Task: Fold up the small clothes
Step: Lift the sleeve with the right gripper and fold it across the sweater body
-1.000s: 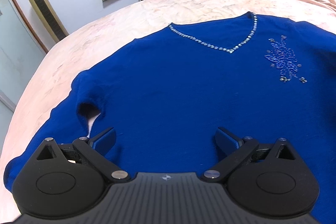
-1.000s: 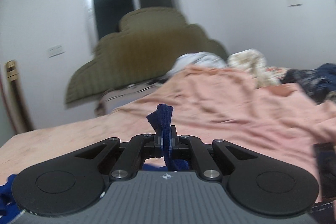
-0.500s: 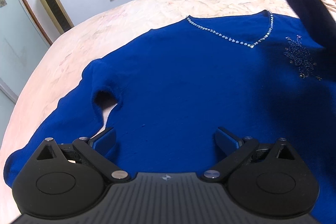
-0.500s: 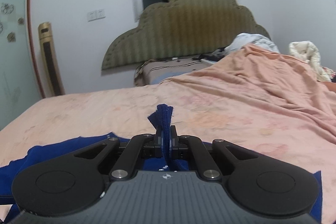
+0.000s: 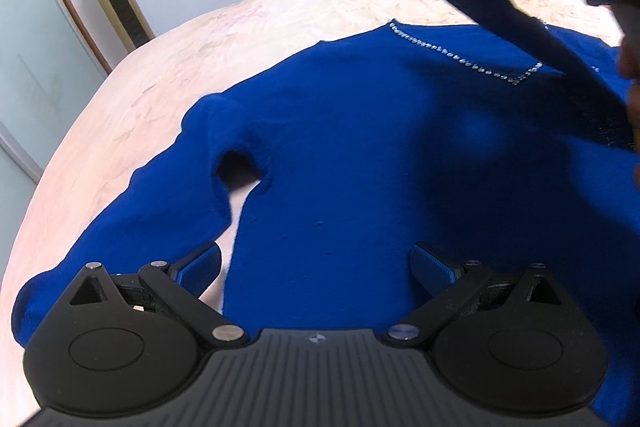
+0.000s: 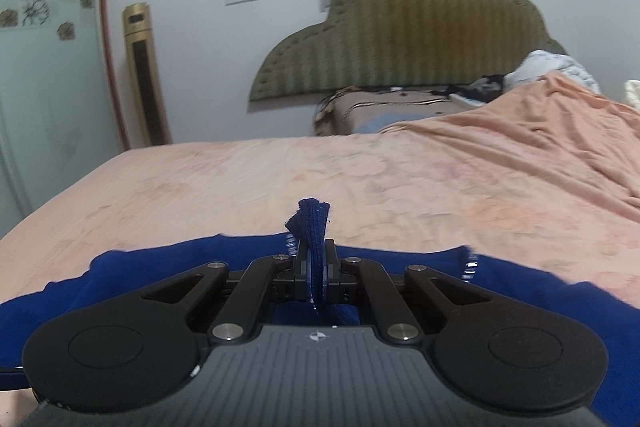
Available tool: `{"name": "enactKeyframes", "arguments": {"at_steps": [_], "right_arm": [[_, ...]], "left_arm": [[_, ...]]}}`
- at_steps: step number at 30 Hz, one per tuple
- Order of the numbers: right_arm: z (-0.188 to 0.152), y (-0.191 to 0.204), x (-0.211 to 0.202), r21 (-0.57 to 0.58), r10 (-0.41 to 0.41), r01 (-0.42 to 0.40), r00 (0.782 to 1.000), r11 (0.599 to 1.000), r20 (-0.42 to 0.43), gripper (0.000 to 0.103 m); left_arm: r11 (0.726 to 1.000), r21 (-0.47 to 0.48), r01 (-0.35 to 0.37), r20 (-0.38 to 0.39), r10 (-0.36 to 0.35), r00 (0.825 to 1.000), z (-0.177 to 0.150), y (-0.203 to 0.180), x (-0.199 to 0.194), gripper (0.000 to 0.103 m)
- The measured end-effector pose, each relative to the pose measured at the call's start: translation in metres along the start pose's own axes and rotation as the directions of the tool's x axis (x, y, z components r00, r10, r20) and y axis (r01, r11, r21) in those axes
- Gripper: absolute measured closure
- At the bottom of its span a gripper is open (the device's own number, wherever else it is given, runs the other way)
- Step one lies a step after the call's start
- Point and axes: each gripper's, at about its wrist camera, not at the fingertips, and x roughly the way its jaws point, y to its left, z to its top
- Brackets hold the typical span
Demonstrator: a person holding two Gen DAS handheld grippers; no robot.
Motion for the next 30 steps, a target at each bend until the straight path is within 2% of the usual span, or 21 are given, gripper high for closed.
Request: {"name": "enactKeyframes", "arguments": {"at_steps": [12, 24, 28, 29, 30], "right_arm": [[-0.006, 0.057, 0.032, -0.08, 0.102, -0.107, 0.993, 0.991, -0.065, 0.096], [-0.019, 0.068, 0.044, -0.046, 0.168, -0.175, 0.978, 0.984, -0.128, 0.095], [-0.023, 0.067, 0.051, -0.022, 0.208, -0.214, 0.965, 0.977, -0.16, 0.095], [-0.024, 0.066, 0.053, -0.014, 0.221, -0.227, 0.96, 0.974, -0.173, 0.094], [-0.025, 0.065, 0.055, -0.002, 0.24, -0.245, 0.952, 0.97, -0.189, 0.088]], "left_arm": [[1.0, -0.026, -0.001, -0.01, 0.001, 1.0, -0.004, 0.013, 0.004, 0.001], [1.0, -0.024, -0.009, -0.013, 0.009, 1.0, -0.004, 0.01, 0.001, 0.001], [1.0, -0.026, -0.011, -0.016, 0.011, 1.0, -0.004, 0.01, 0.001, 0.001], [1.0, -0.026, -0.012, -0.016, 0.012, 1.0, -0.003, 0.01, 0.001, 0.001], [1.0, -0.024, -0.013, -0.016, 0.013, 1.0, -0.003, 0.01, 0.001, 0.001]]}}
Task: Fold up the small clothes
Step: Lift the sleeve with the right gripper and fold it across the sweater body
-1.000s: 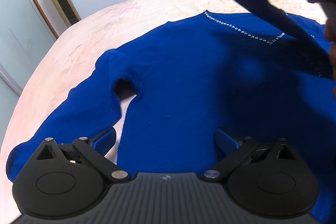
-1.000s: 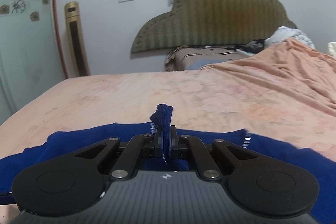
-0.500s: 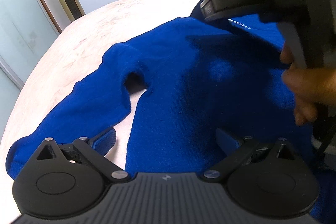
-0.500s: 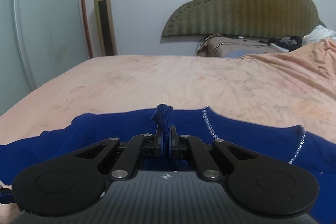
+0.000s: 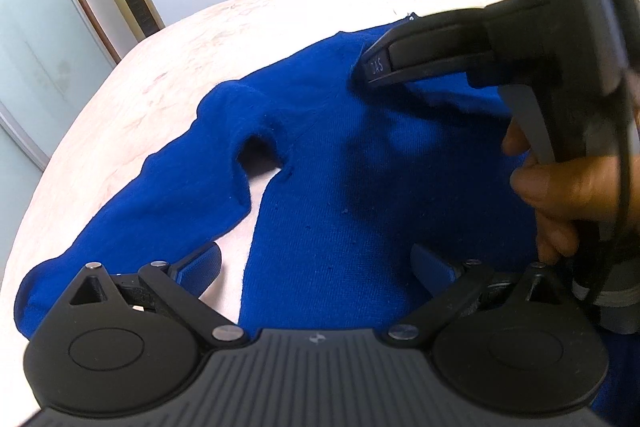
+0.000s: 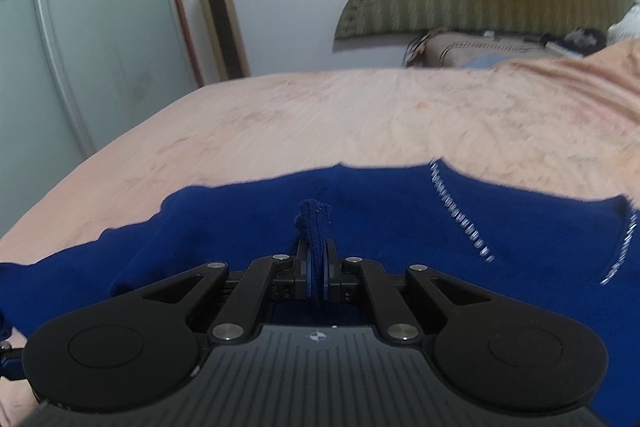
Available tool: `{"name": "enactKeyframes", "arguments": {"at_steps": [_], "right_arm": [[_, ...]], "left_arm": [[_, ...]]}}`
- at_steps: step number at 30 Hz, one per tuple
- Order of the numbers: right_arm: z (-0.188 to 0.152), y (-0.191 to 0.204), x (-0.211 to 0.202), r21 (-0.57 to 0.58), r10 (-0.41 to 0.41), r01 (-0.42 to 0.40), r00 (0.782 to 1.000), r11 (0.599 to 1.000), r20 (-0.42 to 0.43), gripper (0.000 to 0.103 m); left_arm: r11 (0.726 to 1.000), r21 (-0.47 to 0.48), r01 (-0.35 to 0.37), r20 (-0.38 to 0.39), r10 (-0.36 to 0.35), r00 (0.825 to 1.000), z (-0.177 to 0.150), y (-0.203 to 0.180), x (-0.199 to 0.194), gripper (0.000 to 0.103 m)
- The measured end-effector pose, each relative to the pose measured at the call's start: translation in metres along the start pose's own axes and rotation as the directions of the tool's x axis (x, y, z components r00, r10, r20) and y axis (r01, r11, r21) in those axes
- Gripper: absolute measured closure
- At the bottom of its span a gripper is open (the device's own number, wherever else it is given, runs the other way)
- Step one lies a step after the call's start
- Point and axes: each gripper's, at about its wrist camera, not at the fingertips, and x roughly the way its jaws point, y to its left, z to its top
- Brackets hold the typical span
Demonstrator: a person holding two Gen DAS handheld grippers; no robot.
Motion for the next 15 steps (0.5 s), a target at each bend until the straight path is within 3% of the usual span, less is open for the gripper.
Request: {"name": "enactKeyframes", "arguments": {"at_steps": [2, 3, 7, 11, 15], "right_arm": [[0.0, -0.006, 0.001, 0.04, 0.055, -0.054, 0.998, 0.998, -0.023, 0.081], [0.002, -0.011, -0.002, 0.075, 0.084, -0.082, 0.996, 0.994, -0.023, 0.072], [0.008, -0.033, -0.021, 0.204, 0.178, -0.184, 0.983, 0.962, 0.047, 0.07], [0.006, -0.043, -0.022, 0.275, 0.153, -0.156, 0.988, 0.949, 0.029, 0.073], [-0.005, -0.037, -0.005, 0.24, 0.116, -0.088, 0.988, 0.967, -0.102, 0.072]], "left_arm": [[1.0, 0.002, -0.001, 0.001, 0.001, 1.0, 0.0, 0.0, 0.0, 0.001], [1.0, 0.001, 0.0, 0.001, 0.0, 1.0, 0.0, 0.001, 0.0, 0.001], [1.0, -0.011, 0.005, -0.005, -0.005, 1.0, 0.001, 0.003, 0.001, 0.001], [1.0, -0.01, -0.002, -0.005, 0.002, 1.0, 0.001, 0.004, 0.001, 0.001], [1.0, -0.008, -0.007, -0.005, 0.007, 1.0, 0.002, 0.002, -0.001, 0.001]]}}
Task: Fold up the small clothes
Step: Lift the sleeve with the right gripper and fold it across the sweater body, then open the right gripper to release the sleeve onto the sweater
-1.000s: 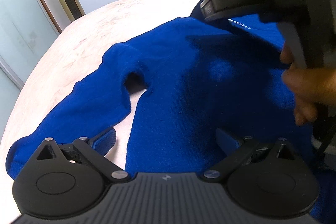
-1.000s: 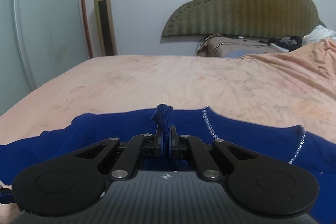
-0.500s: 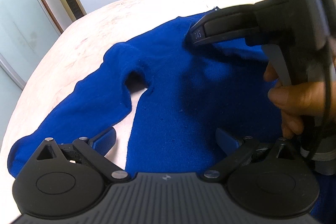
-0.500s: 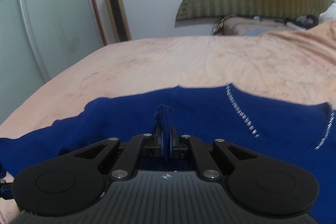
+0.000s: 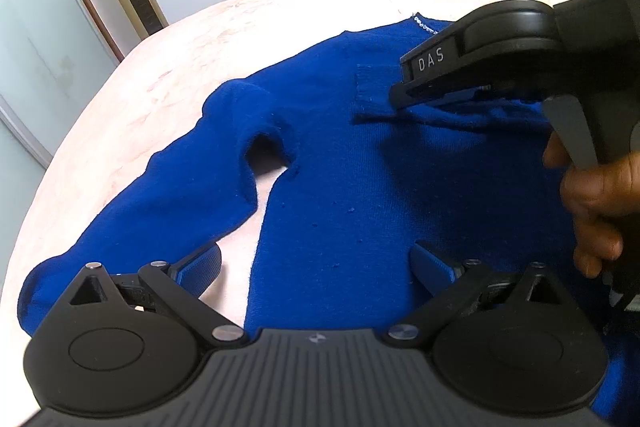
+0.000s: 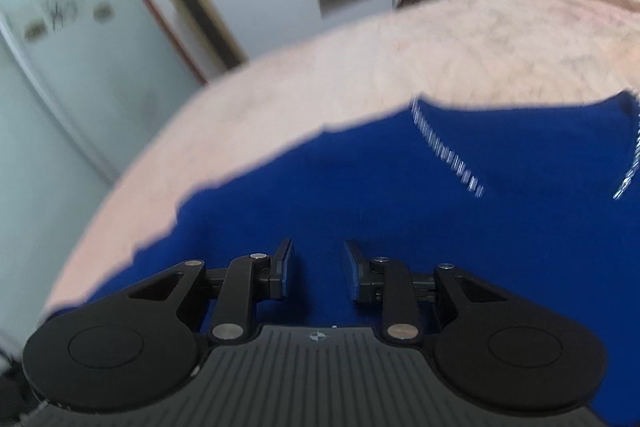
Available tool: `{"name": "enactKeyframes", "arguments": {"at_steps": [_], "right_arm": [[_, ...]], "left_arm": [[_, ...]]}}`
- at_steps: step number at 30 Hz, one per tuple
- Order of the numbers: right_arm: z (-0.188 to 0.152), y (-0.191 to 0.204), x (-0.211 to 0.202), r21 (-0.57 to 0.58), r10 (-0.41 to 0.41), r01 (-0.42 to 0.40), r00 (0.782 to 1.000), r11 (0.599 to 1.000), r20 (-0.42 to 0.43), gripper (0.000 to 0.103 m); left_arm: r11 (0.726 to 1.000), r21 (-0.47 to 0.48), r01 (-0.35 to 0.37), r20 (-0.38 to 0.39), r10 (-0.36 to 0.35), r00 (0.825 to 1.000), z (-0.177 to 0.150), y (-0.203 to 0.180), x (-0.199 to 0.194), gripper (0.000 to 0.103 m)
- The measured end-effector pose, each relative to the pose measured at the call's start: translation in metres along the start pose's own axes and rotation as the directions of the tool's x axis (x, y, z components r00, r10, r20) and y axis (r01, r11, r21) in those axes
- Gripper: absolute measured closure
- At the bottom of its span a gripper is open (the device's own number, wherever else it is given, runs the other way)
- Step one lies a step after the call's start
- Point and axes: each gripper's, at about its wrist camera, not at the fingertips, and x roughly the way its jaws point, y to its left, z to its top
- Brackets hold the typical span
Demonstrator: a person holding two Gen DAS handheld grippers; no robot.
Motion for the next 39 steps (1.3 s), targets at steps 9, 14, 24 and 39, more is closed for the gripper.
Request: {"name": "enactKeyframes", "arguments": {"at_steps": [9, 14, 24, 39], "right_arm": [[-0.008, 0.007, -0.008, -0.032, -0.083, 0.083, 0.996, 0.996, -0.02, 0.063], [-0.012, 0.018, -0.036, -0.05, -0.091, 0.094, 0.995, 0.994, 0.048, 0.06], [-0.023, 0.027, -0.089, -0.086, -0.105, 0.12, 0.982, 0.989, 0.159, 0.054], [-0.054, 0.102, -0.077, -0.287, 0.013, 0.009, 0.997, 0.958, 0.074, 0.042]], "left_arm": [[1.0, -0.012, 0.0, -0.002, 0.0, 1.0, 0.002, 0.0, -0.003, 0.001], [1.0, -0.021, -0.005, -0.005, 0.005, 1.0, 0.002, 0.002, -0.003, 0.001], [0.999, -0.02, -0.037, 0.008, 0.037, 0.999, -0.009, 0.008, -0.016, 0.001], [0.899, -0.291, -0.328, -0.153, 0.294, 0.943, -0.087, 0.176, -0.016, 0.001]]}}
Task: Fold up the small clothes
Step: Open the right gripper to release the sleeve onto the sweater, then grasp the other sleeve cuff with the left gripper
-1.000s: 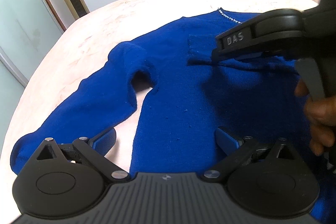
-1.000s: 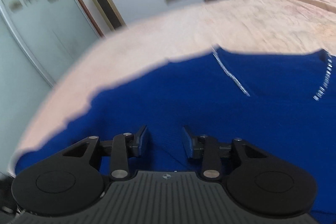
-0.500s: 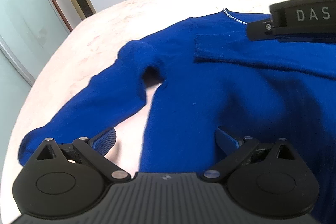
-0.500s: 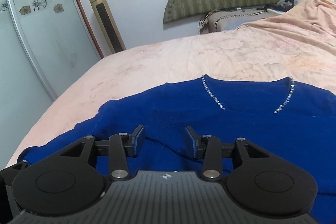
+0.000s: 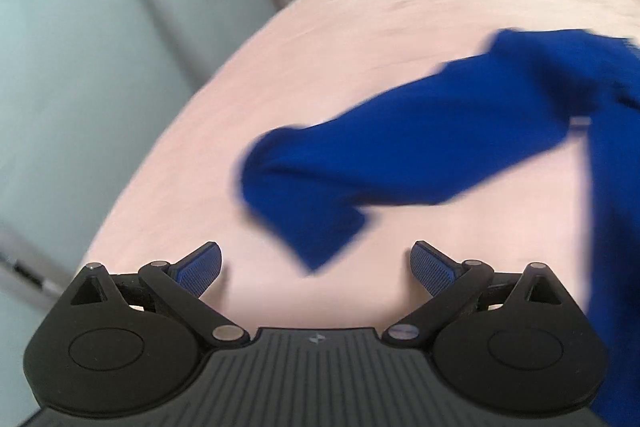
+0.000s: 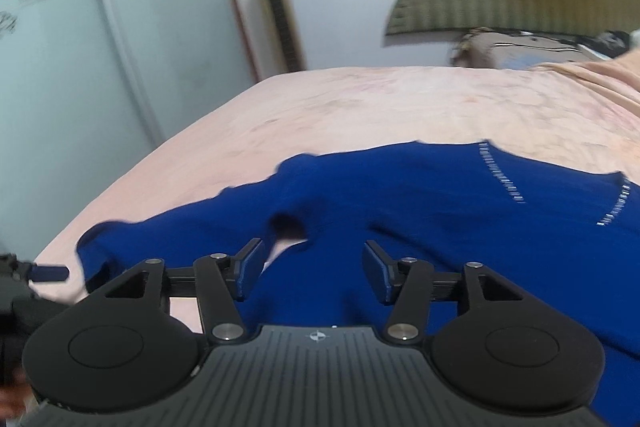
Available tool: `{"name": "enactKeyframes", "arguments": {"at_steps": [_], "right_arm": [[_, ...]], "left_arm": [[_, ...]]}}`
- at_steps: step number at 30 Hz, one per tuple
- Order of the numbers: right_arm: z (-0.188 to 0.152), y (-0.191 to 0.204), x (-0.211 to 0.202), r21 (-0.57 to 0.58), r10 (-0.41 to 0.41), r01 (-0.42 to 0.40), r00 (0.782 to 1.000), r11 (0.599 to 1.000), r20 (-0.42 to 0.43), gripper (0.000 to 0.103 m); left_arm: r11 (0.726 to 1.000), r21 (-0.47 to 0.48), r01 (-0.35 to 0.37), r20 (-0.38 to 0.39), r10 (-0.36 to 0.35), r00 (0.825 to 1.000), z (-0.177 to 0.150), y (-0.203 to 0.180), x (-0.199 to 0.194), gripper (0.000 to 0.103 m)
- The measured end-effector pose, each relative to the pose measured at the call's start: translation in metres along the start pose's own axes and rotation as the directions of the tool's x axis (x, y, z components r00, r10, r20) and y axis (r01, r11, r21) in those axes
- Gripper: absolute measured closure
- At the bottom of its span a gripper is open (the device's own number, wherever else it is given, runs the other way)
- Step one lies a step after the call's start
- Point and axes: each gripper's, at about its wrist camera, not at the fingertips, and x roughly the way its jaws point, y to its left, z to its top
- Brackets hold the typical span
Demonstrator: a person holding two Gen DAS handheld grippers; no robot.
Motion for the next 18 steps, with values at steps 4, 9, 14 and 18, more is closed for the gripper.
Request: {"name": "enactKeyframes", "arguments": {"at_steps": [4, 9, 14, 18], "right_arm": [[-0.003, 0.018, 0.006, -0.03, 0.021, -0.022, 0.999, 0.999, -0.025, 0.041], [-0.005, 0.026, 0.008, -0.048, 0.018, -0.02, 0.999, 0.999, -0.033, 0.04], [-0.006, 0.027, 0.01, -0.053, 0.023, -0.024, 0.999, 0.998, -0.036, 0.038], [-0.008, 0.031, 0.013, -0.058, 0.033, -0.036, 0.999, 0.998, -0.043, 0.038]], "left_arm": [[0.984, -0.083, -0.155, -0.005, 0.155, 0.988, 0.006, 0.043, 0.027, 0.001], [0.908, -0.282, -0.311, -0.082, 0.3, 0.95, 0.019, 0.127, 0.051, 0.0], [0.888, -0.346, -0.302, -0.062, 0.3, 0.952, 0.025, 0.156, 0.038, 0.001], [0.924, -0.271, -0.269, -0.035, 0.27, 0.962, 0.029, 0.151, 0.029, 0.001]]}}
